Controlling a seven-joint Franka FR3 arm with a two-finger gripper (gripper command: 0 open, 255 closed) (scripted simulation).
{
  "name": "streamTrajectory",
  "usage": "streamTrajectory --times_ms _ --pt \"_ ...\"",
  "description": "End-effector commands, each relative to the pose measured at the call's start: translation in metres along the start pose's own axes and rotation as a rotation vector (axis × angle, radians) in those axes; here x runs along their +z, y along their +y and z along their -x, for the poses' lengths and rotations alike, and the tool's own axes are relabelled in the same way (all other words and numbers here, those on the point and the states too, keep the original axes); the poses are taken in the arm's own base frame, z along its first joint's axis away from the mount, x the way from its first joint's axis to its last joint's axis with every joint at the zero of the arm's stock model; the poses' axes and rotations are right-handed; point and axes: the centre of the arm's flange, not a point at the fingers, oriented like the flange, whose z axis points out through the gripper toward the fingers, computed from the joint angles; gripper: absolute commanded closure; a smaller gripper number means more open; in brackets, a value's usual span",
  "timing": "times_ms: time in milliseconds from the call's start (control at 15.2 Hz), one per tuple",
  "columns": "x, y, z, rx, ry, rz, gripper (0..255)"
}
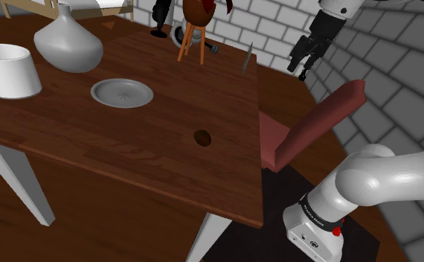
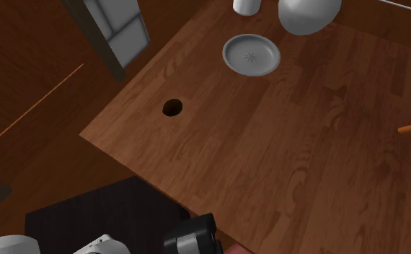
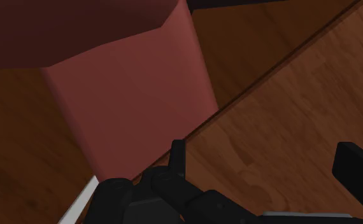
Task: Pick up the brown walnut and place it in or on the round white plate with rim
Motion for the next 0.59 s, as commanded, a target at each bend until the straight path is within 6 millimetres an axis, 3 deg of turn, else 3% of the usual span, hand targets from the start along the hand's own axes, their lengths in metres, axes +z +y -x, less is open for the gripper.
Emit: streamTrajectory --times_ms 0,528 --pt "0.000 0.000 0.000 0.000 0.000 0.000 0" --pt "0.040 -0.090 0.002 0.005 -0.025 -0.047 0"
